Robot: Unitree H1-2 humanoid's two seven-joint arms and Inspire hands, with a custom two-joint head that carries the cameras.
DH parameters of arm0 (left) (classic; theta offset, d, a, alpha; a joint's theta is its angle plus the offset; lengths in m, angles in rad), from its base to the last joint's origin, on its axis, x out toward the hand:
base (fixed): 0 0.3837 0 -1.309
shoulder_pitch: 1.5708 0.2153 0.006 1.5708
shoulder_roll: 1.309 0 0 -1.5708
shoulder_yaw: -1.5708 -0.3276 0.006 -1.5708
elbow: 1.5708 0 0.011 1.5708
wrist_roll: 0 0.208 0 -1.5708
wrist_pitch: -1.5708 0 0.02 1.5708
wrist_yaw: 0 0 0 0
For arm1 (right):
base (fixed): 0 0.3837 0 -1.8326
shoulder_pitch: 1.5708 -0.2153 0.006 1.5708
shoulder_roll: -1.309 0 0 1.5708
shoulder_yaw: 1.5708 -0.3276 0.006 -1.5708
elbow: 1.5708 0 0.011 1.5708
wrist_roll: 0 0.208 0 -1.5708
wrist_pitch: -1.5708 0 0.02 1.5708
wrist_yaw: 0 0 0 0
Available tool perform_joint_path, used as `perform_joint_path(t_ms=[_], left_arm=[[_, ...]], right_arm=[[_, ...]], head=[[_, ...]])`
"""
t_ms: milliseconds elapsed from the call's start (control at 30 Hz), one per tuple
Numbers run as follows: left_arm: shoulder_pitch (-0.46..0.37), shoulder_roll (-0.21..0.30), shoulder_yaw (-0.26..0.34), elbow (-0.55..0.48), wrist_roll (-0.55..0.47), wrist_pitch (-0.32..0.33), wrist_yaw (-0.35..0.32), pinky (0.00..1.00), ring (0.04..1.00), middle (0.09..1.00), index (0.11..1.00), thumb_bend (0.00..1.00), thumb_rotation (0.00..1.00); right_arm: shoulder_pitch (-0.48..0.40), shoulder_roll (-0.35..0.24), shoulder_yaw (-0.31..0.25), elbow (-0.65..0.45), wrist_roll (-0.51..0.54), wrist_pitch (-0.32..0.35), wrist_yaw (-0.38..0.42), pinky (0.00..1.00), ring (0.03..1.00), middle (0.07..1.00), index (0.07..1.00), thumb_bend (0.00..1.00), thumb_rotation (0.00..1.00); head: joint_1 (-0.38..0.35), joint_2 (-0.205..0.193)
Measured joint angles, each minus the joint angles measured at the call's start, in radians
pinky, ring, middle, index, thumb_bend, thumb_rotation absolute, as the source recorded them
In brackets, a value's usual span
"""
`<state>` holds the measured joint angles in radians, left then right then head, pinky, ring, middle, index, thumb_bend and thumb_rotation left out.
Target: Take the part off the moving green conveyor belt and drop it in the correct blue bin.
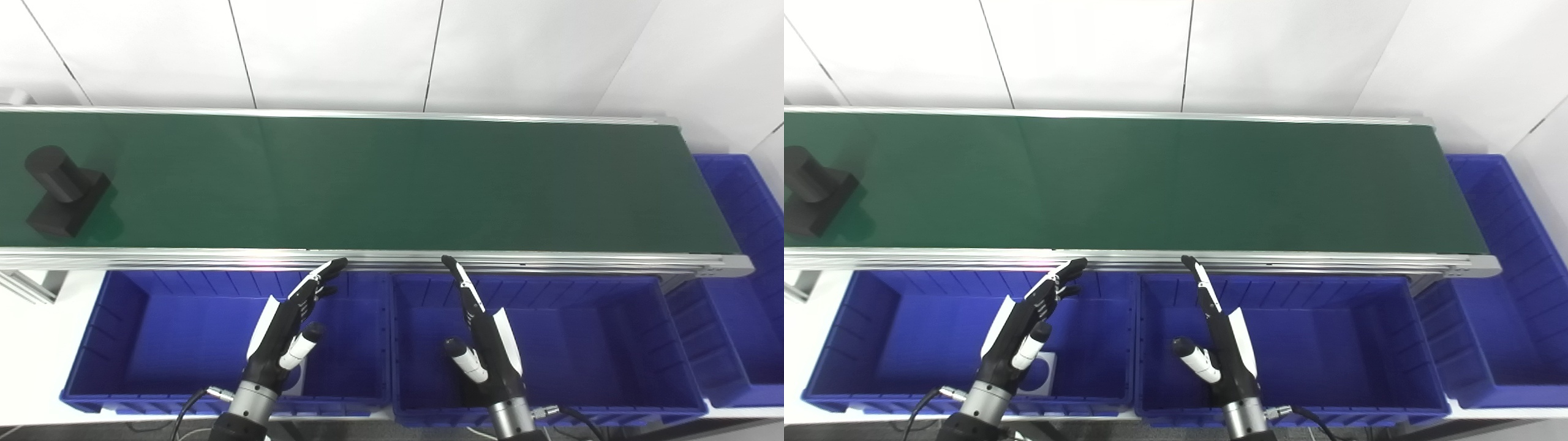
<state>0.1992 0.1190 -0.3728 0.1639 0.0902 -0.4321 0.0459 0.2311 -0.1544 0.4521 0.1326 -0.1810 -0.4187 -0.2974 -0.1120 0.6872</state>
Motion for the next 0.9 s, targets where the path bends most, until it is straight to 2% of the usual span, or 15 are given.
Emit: perform_joint_path(t_ms=[233, 533, 900], left_arm=[[0.017, -0.021, -0.01, -0.011, 0.008, 0.0, 0.029, 0.89, 0.925, 0.919, 0.881, 0.83, 1.0], [0.037, -0.023, -0.024, -0.018, -0.001, 0.0, 0.029, 0.98, 0.997, 0.998, 0.956, 0.83, 1.0], [0.038, -0.018, -0.04, -0.017, 0.009, 0.0, 0.037, 1.0, 1.0, 1.0, 0.999, 0.77, 1.0]], right_arm=[[-0.002, 0.003, 0.006, 0.006, -0.001, 0.0, 0.008, 0.95, 0.968, 0.955, 0.928, 0.92, 1.0], [-0.002, 0.005, 0.014, 0.01, -0.005, 0.0, 0.008, 0.97, 0.973, 0.959, 0.929, 0.91, 1.0], [-0.002, 0.005, 0.016, 0.011, -0.009, 0.0, 0.008, 0.98, 0.982, 0.966, 0.937, 0.9, 1.0]], head=[[-0.018, -0.002], [-0.017, 0.002], [-0.02, 0.002]])
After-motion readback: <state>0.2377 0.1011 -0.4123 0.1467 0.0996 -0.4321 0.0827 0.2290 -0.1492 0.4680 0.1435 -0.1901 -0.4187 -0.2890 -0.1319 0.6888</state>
